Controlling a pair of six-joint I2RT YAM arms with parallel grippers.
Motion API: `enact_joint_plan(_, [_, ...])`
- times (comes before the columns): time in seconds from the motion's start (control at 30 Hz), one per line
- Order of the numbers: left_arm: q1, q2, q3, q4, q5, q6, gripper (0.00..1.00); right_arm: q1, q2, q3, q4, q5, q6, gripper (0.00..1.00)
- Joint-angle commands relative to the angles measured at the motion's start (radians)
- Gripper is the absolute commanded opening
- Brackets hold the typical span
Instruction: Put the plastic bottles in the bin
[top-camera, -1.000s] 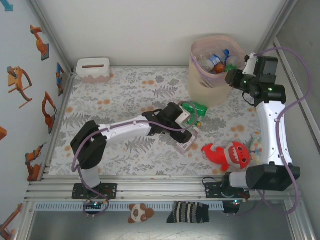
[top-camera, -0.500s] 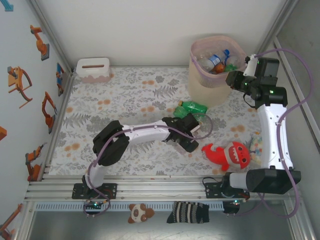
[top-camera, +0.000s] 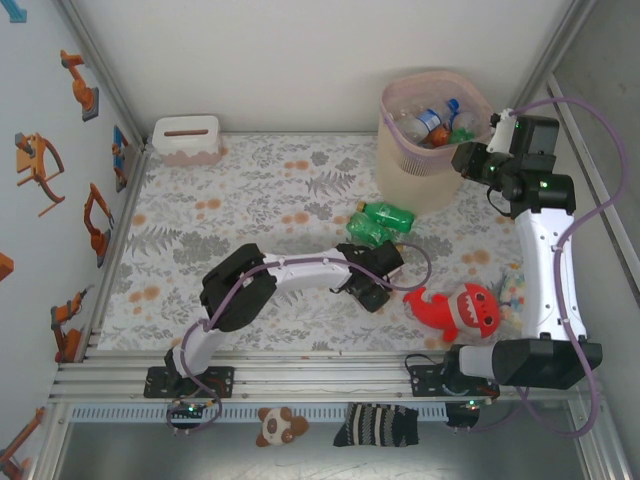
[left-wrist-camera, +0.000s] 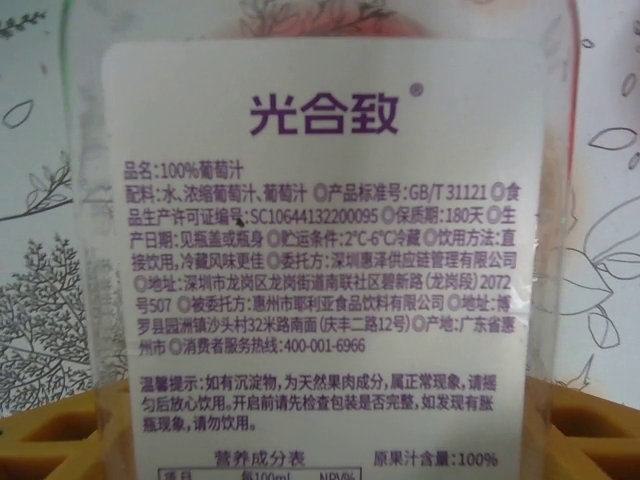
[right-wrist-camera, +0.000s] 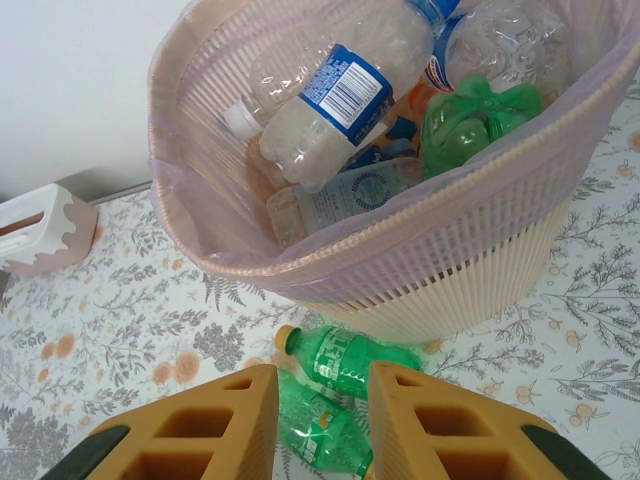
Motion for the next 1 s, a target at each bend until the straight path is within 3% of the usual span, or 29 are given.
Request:
enact_joint_plan(0.0, [-0.001,-0.051,-0.034,-0.030,-0.041,-0.002,0.63,0.006,-0.025,-0.005,-0.003,-0.018,-0.006,0.29])
enact_joint_plan(0.3, [0.053,-0.270,-0.218,0.123,-0.012,-0.034,0.58,0.005,-0.070,-0.038,0.034,-0.057,0.017,0.29])
enact_joint_plan(0.53, [0.150,-0.506,-0.382,0.265,0.070,-0.026,0.56,0.006,-0.146,-0.116,0.122,-0.108,-0.004,0.31])
enact_joint_plan(0.77, [0.230,-0.680,-0.433,0.394,0.223,0.036,0.56,0.005,-0.218,-0.204,0.268,-0.251,-0.007,0.44])
enact_joint_plan(0.97, [0.276,-0.792,-0.458,0.564,0.407,0.067,0.57,0.005,-0.234,-0.237,0.427,-0.456,0.089,0.50])
